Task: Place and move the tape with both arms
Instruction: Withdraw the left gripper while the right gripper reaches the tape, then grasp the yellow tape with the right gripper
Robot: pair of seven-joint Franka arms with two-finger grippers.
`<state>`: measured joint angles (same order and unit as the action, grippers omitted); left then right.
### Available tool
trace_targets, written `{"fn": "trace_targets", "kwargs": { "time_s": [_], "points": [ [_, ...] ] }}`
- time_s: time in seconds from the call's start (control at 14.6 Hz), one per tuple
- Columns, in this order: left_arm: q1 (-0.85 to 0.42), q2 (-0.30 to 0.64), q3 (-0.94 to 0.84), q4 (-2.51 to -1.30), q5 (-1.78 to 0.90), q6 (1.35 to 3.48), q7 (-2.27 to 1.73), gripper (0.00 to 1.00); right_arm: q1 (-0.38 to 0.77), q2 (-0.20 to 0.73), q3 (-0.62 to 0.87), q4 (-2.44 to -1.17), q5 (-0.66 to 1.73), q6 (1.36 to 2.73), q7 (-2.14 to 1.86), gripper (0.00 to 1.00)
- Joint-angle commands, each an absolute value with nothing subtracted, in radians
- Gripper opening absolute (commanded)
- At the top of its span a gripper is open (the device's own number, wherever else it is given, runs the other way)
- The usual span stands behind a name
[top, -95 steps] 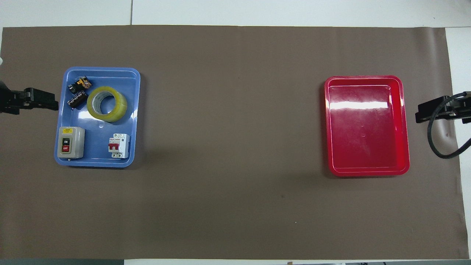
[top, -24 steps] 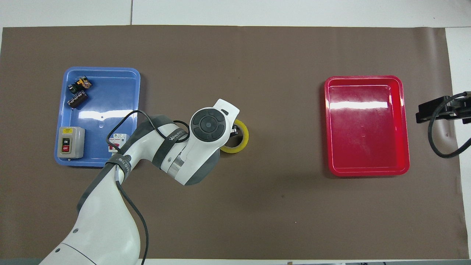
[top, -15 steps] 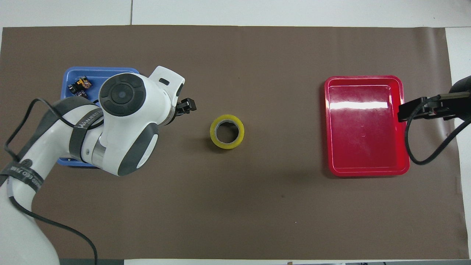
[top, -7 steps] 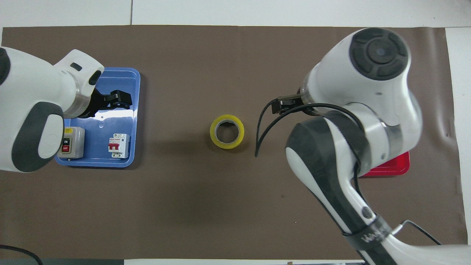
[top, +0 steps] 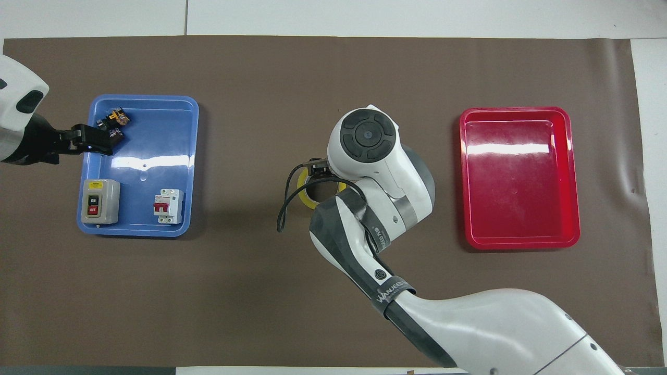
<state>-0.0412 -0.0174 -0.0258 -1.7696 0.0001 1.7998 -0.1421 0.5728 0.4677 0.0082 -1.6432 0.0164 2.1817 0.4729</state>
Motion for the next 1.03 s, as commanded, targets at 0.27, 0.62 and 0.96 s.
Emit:
{"fn": "trace_targets", "kwargs": {
  "time_s": [0.27,0.62,0.96],
  "points": [
    [0.003,-0.005,-0.031,-1.664,-0.025,1.666,-0.106,1.0,0.572,0.419,0.006,-1.807,0.025,2.286,0.269,1.0],
    [0.026,-0.009,-0.026,-1.66,-0.026,1.646,-0.104,1.0,0.581,0.436,0.012,-1.825,0.026,2.342,0.253,1.0],
    [0.044,-0.009,-0.026,-1.647,-0.026,1.621,-0.06,1.0,0.594,0.443,0.012,-1.85,0.026,2.379,0.29,0.82]
  ]
}}
